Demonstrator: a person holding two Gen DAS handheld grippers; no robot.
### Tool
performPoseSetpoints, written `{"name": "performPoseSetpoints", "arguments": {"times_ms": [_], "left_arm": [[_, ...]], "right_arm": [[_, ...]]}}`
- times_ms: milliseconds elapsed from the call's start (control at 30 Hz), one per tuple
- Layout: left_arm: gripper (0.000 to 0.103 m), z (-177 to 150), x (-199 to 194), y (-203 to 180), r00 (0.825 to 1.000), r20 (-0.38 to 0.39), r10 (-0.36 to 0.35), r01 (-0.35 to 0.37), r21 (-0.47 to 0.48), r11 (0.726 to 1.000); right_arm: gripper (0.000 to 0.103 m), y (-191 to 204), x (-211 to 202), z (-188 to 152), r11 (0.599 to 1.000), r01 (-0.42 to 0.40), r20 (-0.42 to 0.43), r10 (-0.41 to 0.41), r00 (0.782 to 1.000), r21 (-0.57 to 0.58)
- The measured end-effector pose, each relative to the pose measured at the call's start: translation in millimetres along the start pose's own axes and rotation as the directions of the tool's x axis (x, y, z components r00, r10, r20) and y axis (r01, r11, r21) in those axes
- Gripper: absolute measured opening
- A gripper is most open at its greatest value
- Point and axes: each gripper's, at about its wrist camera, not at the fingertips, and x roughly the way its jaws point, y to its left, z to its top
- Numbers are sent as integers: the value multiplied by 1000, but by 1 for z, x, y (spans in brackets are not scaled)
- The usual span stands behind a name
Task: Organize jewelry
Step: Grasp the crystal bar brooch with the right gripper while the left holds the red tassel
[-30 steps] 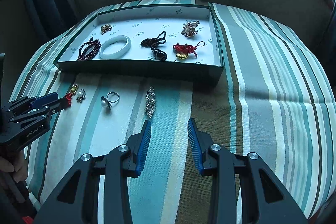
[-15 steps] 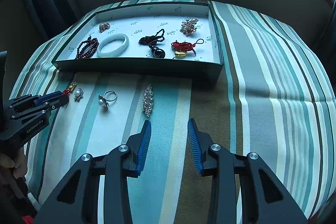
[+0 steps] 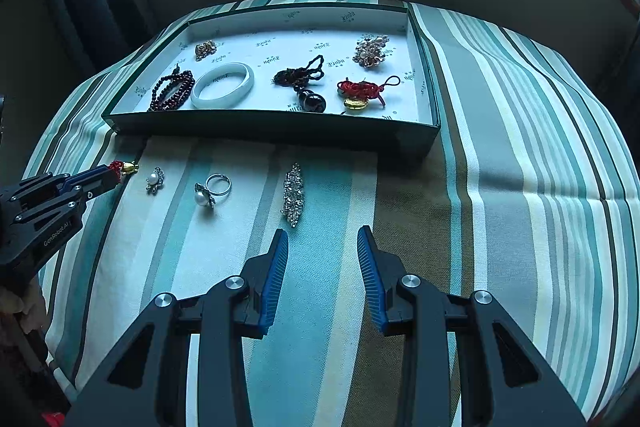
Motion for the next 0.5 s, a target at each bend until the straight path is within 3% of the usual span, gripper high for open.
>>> {"name": "performPoseSetpoints", "arguments": {"times_ms": [300,367,500], "left_arm": [[9,1,-2,20,999,4,32,-32,-31,999],[9,1,-2,23,999,3,37,-37,-38,999],[9,1,1,30,999,-2,44,-44,-49,998]], "right_arm": [[37,17,13,15,999,-26,4,26,1000,-38],[29,20,17,18,999,-29,-1,29,1000,-42],[29,20,25,21,999,-28,-12,27,1000,-44]]}}
